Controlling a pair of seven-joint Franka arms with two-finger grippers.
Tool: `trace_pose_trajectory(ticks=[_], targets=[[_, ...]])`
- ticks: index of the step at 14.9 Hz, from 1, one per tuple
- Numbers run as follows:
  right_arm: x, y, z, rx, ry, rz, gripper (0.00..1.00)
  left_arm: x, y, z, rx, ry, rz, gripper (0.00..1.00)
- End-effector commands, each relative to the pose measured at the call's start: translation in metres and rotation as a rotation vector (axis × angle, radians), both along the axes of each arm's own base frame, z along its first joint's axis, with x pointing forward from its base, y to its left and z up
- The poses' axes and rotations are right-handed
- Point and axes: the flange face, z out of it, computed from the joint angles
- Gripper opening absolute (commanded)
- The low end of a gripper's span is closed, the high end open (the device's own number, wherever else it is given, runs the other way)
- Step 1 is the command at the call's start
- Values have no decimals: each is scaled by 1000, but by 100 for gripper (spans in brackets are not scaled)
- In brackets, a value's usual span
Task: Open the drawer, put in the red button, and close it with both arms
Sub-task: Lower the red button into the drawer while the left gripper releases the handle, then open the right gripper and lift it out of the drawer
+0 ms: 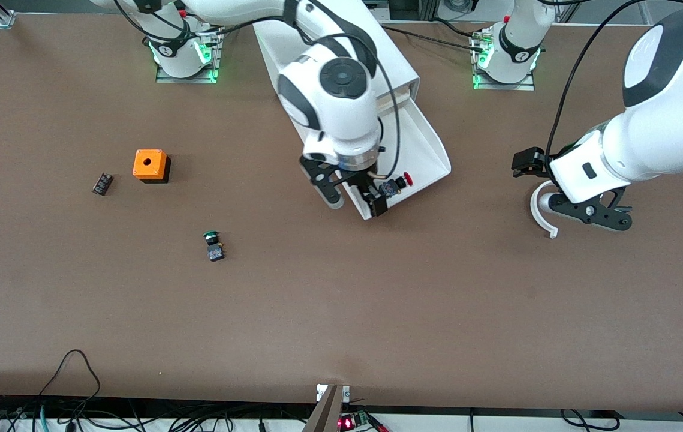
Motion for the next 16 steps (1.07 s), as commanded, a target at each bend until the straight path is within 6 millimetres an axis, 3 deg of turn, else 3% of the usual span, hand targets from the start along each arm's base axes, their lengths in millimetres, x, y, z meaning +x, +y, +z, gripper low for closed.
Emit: trace_pose_trajectory(ticks=[1,3,6,9,11,14,16], targets=[[24,-50,40,0,19,145,100,7,-2,1,18,-14,0,100],[38,-85,47,-55,46,281,100,15,-4,-4,7,-46,4,100],[70,-156,48,-64,95,352,100,27,-9,-25,-2,-55,10,100],[81,-213,19,-46,160,490,100,39,-44,-49,30,-150,64,100],[84,-254,-6,-62,193,678,100,38,-72,-68,50,-189,138,100],[85,-319,-39,-85,174,827,100,42,-103,-108,78,-171,297,100],[83,-358,-50,-104,158,894,100,42,-127,-134,110,-184,322,100]])
